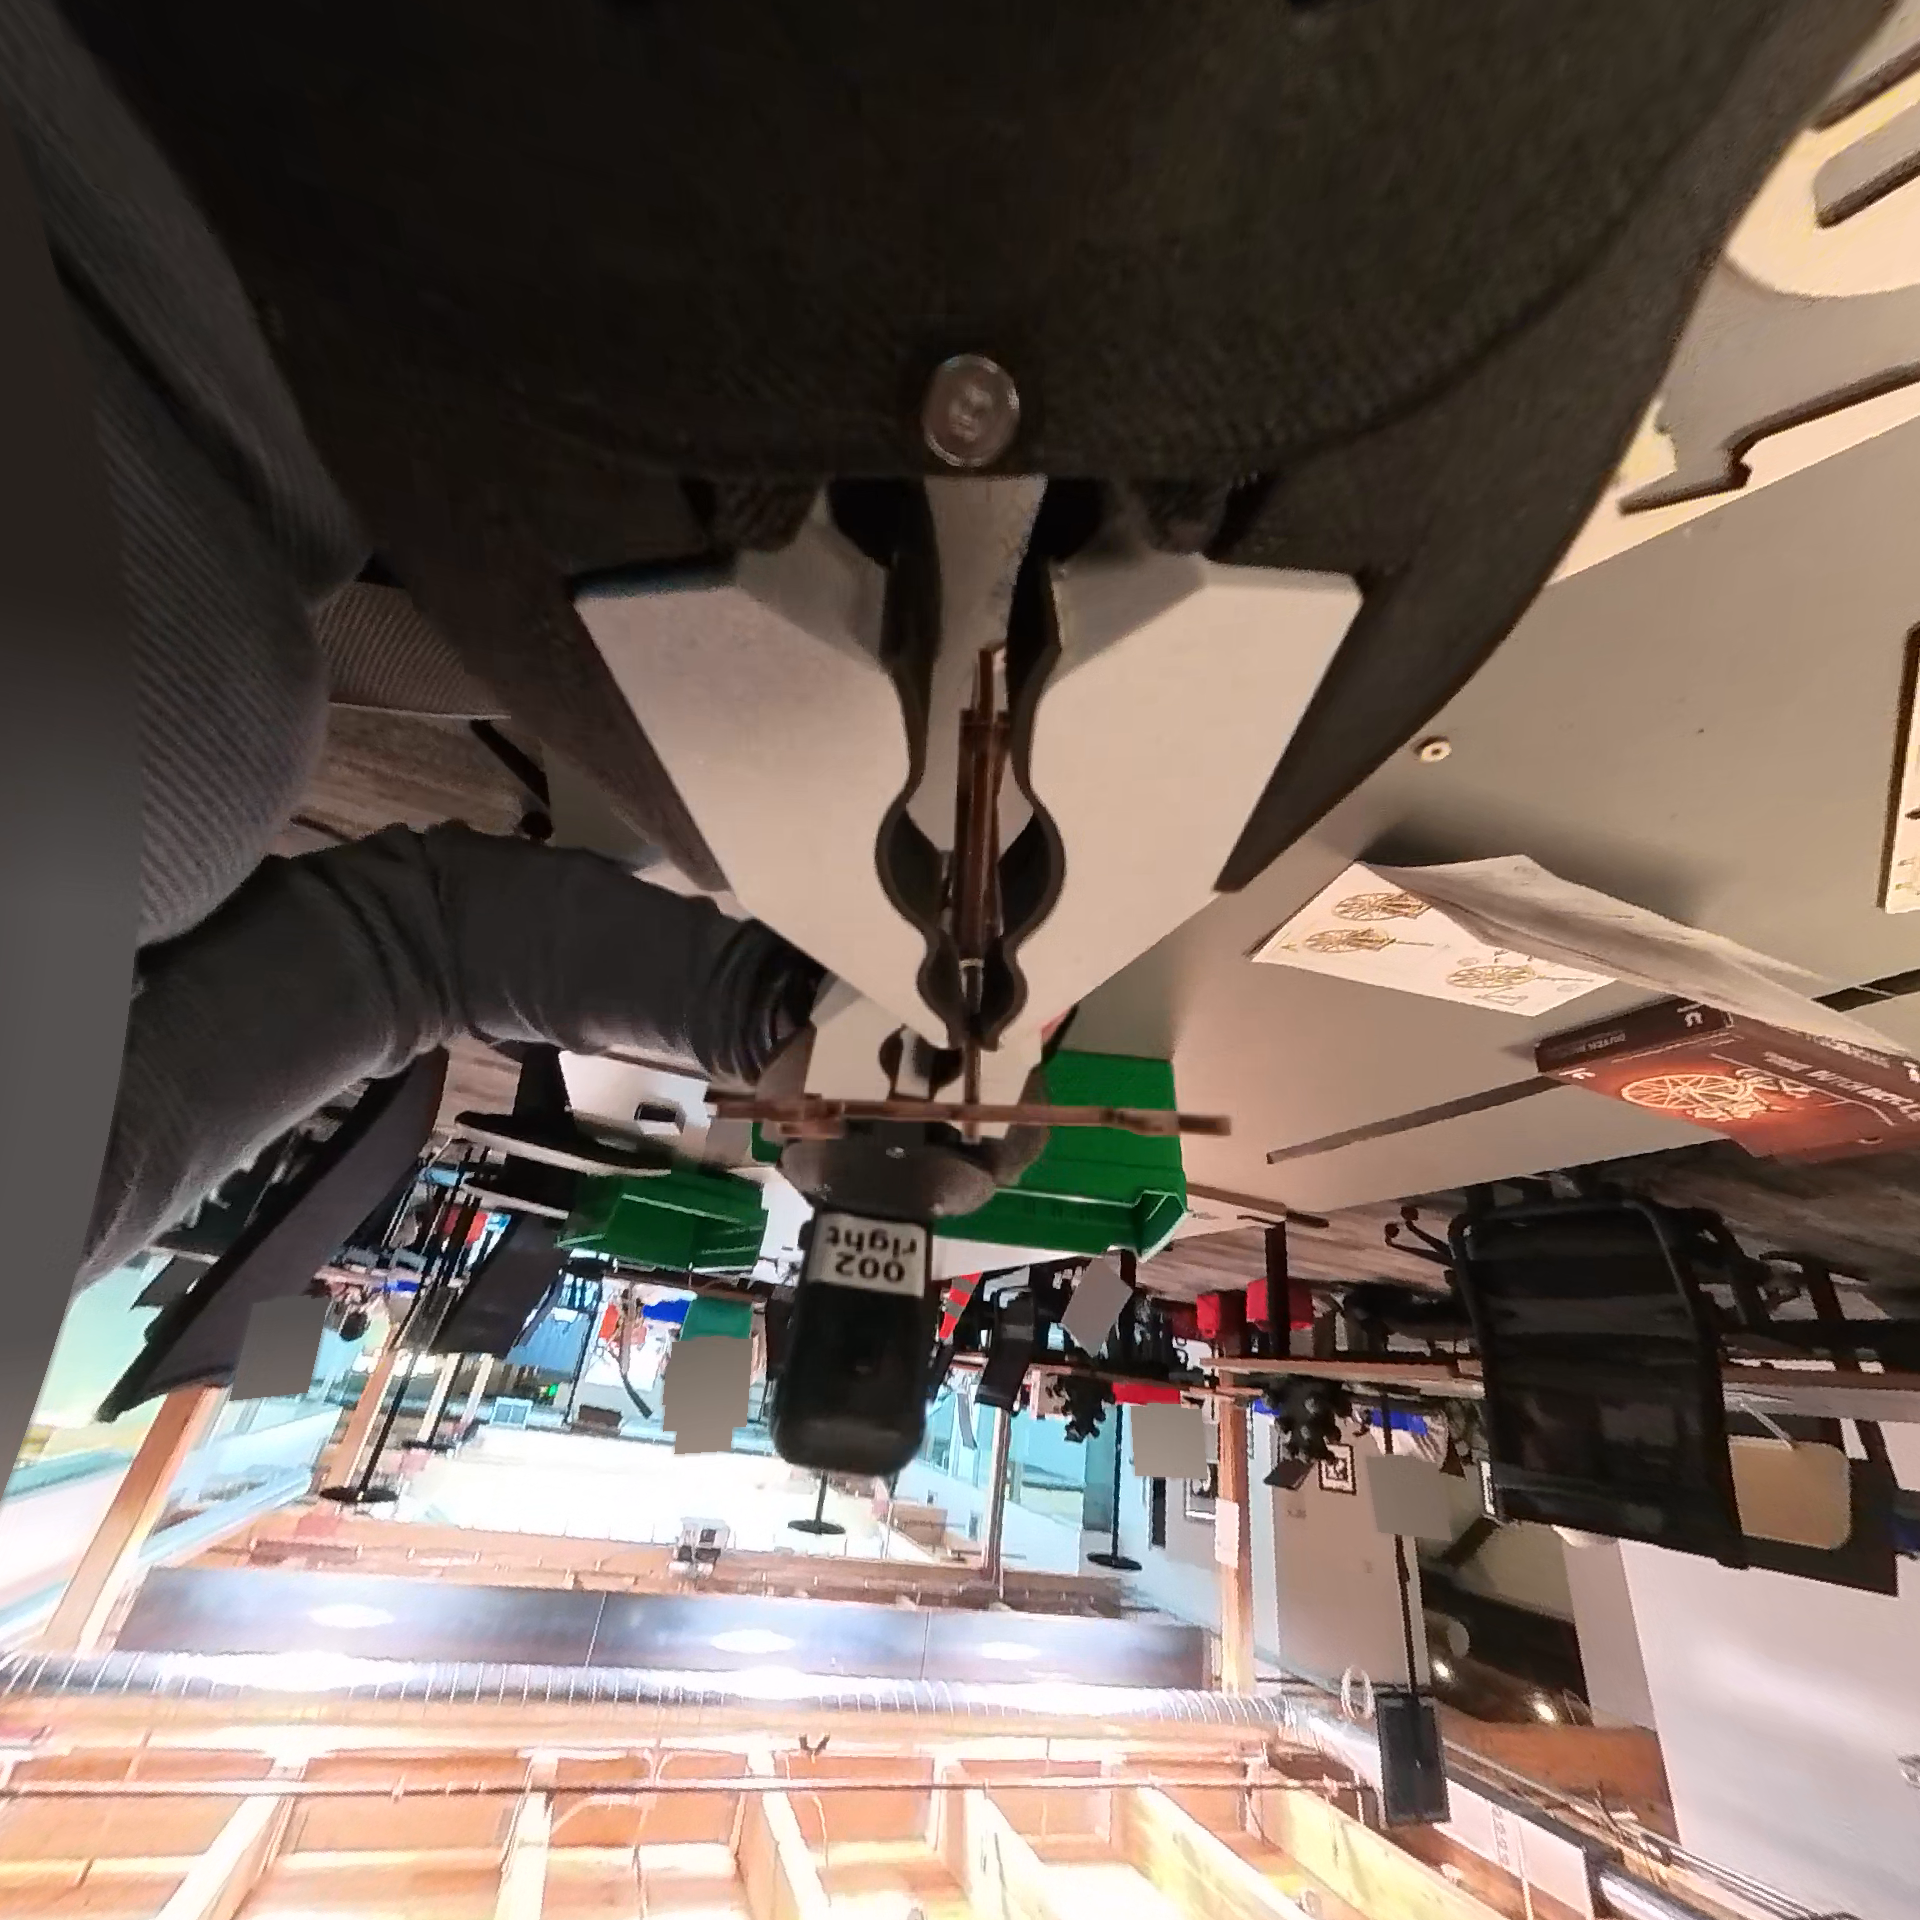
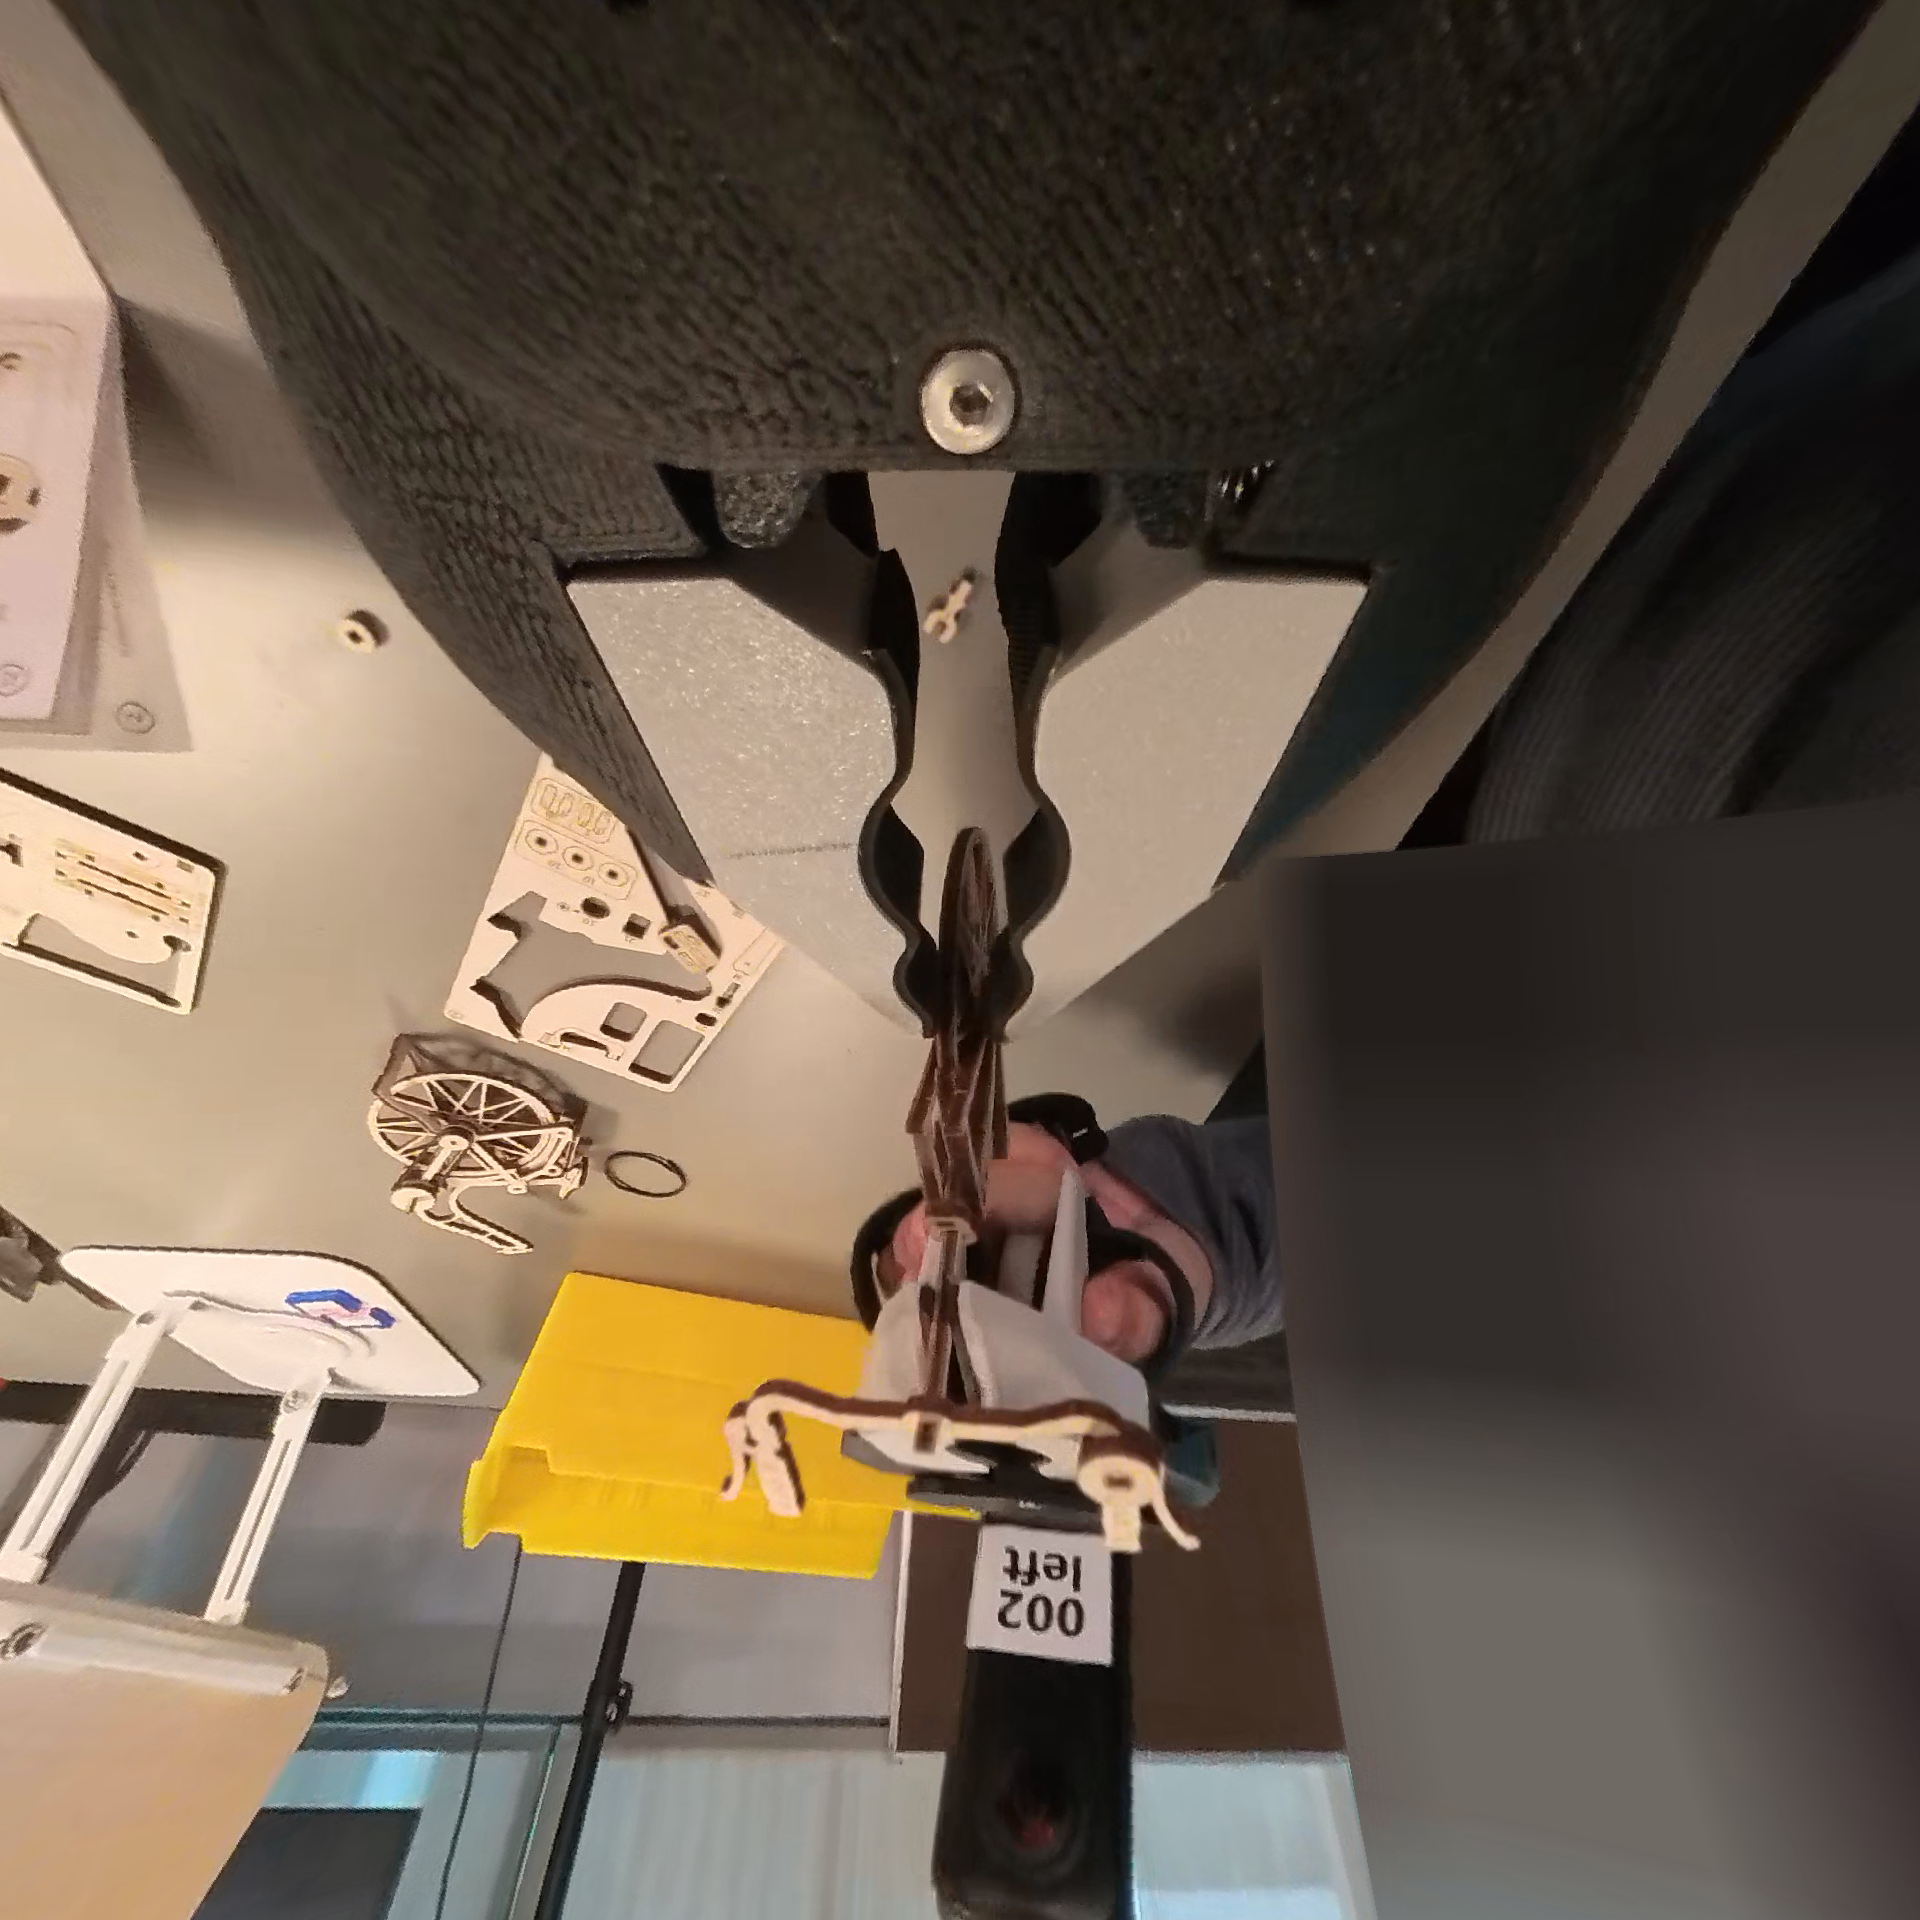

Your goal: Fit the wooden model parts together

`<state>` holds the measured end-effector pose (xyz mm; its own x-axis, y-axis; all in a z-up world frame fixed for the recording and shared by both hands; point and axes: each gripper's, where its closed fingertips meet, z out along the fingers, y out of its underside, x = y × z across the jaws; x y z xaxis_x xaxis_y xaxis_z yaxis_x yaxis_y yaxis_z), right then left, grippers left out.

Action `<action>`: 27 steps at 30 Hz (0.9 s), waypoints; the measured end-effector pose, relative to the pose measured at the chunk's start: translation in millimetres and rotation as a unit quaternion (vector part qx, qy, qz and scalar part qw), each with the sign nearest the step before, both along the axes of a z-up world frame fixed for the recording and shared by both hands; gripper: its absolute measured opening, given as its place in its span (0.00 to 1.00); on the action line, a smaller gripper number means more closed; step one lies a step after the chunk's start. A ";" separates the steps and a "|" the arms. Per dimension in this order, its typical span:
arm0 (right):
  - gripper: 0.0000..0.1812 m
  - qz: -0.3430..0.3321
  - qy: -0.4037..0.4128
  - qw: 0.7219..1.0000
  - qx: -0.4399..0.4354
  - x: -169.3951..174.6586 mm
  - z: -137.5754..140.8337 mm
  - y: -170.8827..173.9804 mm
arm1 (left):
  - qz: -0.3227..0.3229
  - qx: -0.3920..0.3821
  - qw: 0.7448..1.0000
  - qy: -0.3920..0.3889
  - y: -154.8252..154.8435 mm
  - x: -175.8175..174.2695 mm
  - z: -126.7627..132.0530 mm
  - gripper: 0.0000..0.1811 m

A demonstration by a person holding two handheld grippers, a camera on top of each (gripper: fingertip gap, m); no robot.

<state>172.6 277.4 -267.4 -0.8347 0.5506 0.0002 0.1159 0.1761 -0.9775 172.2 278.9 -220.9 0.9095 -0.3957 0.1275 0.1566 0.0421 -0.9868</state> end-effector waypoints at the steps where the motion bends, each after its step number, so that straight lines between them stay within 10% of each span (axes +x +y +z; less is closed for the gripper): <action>1: 0.03 -0.002 0.001 1.000 -0.007 0.3 0.3 -0.1 | -0.001 0.004 1.000 -0.006 0.9 0.5 0.7 0.01; 13: 0.03 -0.012 0.025 0.998 -0.048 -0.3 8.5 1.5 | -0.008 0.005 0.999 -0.043 7.3 0.5 3.7 0.11; 23: 0.14 0.004 0.023 0.998 -0.053 4.2 6.9 -0.8 | -0.037 0.028 0.998 -0.049 7.0 7.3 6.6 0.01; 27: 0.21 -0.068 -0.055 0.992 0.090 -4.6 -37.7 47.4 | -0.015 0.003 0.998 -0.053 -2.3 -10.2 3.1 0.01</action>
